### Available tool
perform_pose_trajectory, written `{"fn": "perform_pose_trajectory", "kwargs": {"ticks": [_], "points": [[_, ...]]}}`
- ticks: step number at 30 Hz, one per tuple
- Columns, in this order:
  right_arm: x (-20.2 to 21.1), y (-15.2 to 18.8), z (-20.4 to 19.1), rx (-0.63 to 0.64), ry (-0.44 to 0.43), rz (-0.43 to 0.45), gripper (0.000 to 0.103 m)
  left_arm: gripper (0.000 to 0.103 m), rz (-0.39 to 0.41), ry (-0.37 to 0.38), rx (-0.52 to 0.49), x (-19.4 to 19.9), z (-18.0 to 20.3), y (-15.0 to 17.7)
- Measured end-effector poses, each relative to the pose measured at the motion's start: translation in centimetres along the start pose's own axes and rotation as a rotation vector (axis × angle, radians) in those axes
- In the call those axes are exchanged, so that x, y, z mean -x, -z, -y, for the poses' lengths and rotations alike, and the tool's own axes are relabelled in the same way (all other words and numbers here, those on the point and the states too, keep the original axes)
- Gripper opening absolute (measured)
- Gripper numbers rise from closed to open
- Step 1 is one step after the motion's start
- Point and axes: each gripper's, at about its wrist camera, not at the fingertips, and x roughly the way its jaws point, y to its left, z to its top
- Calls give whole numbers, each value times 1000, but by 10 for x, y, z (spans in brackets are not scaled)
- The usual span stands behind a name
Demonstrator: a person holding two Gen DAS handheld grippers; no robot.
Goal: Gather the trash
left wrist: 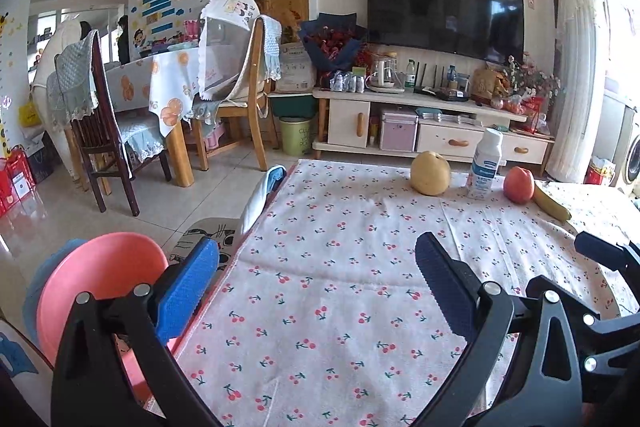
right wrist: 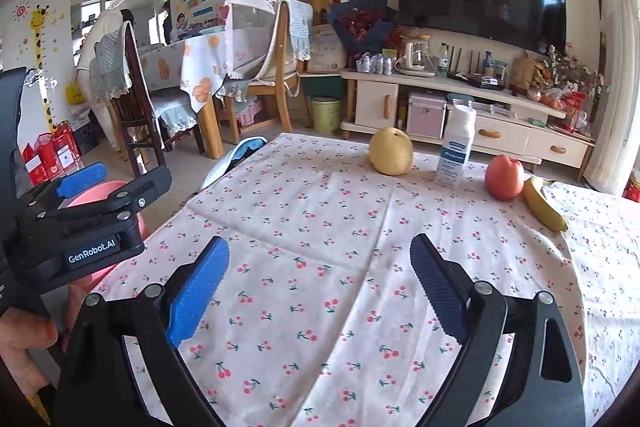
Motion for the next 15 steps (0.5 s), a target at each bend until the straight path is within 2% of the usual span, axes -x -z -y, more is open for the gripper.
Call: {"fn": "perform_pose_trajectory", "kwargs": {"ticks": [10,15], "points": [[42,6,76,-93,96,70,91,99,-14,31,-78,22,74,5],[61,12,111,-129,149,100,91,99,-32,67,-80,30,104,7]]}}
